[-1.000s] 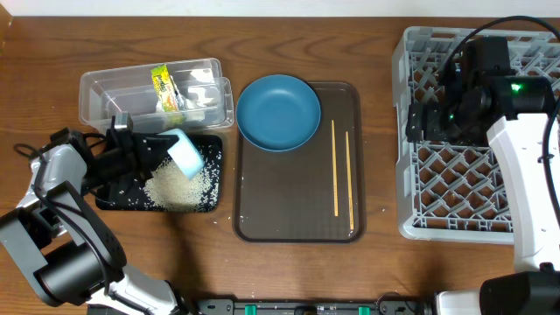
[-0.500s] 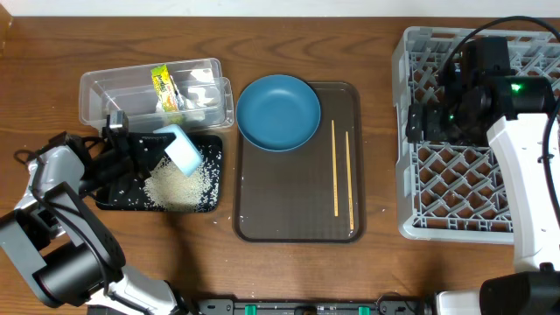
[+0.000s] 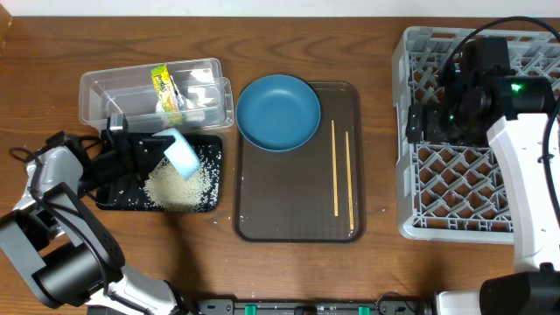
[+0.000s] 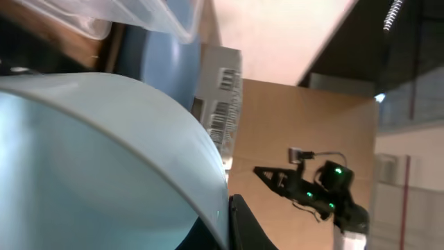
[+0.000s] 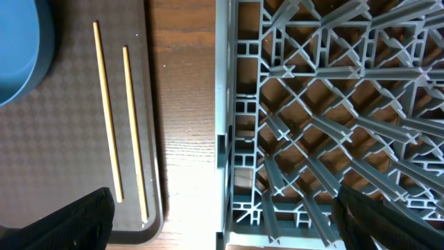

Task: Sort waste into correct bins and load items into the dishwasher rack
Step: 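Carry the empty light-blue bowl with the left gripper onto the brown tray, then release the bowl, retract the left arm, reach the right gripper to the bowl, then grasp the light-blue bowl with the right gripper and place it in the rack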

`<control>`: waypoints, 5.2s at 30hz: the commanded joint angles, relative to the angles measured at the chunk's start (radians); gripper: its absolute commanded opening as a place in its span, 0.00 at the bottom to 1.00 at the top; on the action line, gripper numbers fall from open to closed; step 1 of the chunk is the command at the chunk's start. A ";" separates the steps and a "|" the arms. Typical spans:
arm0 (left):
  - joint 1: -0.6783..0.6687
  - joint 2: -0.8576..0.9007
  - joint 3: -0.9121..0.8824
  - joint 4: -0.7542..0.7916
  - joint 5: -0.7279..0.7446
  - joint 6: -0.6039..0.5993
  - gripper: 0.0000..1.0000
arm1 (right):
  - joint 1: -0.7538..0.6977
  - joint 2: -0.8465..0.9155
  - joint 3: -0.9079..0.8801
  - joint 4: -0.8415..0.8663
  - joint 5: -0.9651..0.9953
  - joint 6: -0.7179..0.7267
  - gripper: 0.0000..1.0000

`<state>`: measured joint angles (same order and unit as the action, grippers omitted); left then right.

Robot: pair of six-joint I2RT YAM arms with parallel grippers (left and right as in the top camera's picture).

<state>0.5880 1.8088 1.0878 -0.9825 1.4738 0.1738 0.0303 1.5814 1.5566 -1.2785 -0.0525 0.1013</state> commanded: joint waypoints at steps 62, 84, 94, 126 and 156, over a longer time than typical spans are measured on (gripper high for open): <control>-0.782 -0.600 0.005 0.114 -1.184 -0.493 0.52 | 0.221 0.008 -0.125 0.135 -0.166 0.035 0.94; -0.623 -0.644 0.004 0.040 -1.184 -0.493 0.56 | 0.512 0.008 -0.657 0.767 -0.088 0.362 0.47; -0.623 -0.644 0.004 0.040 -1.184 -0.493 0.56 | 0.512 0.008 -0.696 0.797 -0.070 0.393 0.19; -0.623 -0.644 0.004 0.037 -1.184 -0.493 0.56 | 0.368 -0.230 -0.494 0.684 0.203 0.215 0.01; -0.623 -0.644 0.004 0.037 -1.184 -0.493 0.56 | -0.430 0.084 -0.445 1.676 0.843 -0.938 0.01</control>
<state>-0.0399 1.1625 1.0870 -0.9409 0.2886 -0.3180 -0.3744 1.6165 1.1057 0.3702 0.7685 -0.6888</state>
